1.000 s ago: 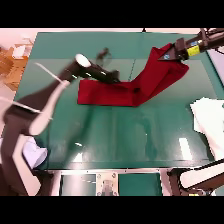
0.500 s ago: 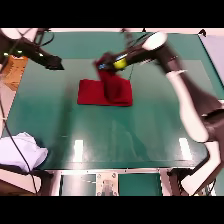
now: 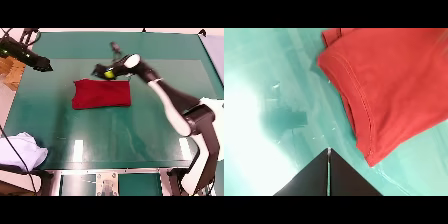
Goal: Fold the shirts.
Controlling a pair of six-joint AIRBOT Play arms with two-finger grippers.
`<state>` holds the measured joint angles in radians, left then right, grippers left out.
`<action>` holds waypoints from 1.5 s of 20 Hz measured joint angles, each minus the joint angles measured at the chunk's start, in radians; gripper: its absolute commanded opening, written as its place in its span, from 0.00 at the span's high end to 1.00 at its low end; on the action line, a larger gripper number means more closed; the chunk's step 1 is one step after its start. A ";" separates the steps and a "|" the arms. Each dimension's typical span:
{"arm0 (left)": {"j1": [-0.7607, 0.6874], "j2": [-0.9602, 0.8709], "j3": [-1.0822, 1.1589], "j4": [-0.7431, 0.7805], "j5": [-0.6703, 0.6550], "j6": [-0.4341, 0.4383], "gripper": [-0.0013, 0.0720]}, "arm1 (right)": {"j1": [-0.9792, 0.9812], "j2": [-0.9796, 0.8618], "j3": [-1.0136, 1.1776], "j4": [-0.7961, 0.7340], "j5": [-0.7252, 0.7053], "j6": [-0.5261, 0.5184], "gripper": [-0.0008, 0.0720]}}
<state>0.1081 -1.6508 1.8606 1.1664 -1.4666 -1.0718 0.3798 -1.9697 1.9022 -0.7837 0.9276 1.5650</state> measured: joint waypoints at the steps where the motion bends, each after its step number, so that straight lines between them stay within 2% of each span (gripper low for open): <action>1: 0.001 0.000 0.000 0.000 -0.003 0.001 0.95 | -0.055 0.018 0.000 -0.039 0.070 0.012 0.32; 2: 0.002 0.000 0.000 0.002 -0.004 0.002 0.95 | -0.115 0.035 -0.002 -0.090 0.147 0.026 0.24; 5: 0.003 0.000 0.000 0.005 -0.006 0.005 0.95 | -0.266 0.062 -0.044 -0.208 0.323 0.055 0.24; 7: 0.003 0.000 0.000 0.005 -0.008 0.004 0.95 | -0.316 0.070 -0.124 -0.214 0.385 0.051 0.16; 9: 0.004 0.000 0.000 0.008 -0.008 0.001 0.95 | -0.328 0.074 -0.216 -0.184 0.366 0.022 0.16; 14: 0.004 0.000 -0.002 0.009 -0.010 -0.013 0.95 | -0.265 0.054 -0.369 0.018 0.232 -0.060 0.18; 15: 0.003 0.000 -0.002 0.008 -0.011 -0.015 0.95 | -0.248 0.047 -0.381 0.062 0.210 -0.072 0.60; 16: 0.002 0.000 -0.002 0.006 -0.011 -0.018 0.95 | -0.233 0.040 -0.386 0.082 0.192 -0.086 0.94; 19: 0.004 0.000 -0.002 0.008 -0.015 -0.022 0.95 | -0.216 0.045 -0.361 0.185 0.167 -0.135 0.96; 22: 0.003 0.000 -0.002 0.006 -0.027 -0.026 0.95 | -0.263 0.104 -0.294 0.202 0.189 -0.146 0.97; 26: 0.002 0.000 -0.002 0.006 -0.047 -0.026 0.95 | -0.467 0.261 -0.222 0.162 0.290 -0.119 0.96; 30: 0.003 0.000 -0.002 0.006 -0.058 -0.027 0.95 | -0.763 0.408 -0.199 0.137 0.378 -0.100 0.96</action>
<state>0.1112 -1.6505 1.8584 1.1728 -1.5246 -1.0992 -0.3828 -1.5616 1.7035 -0.6472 1.3052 1.4651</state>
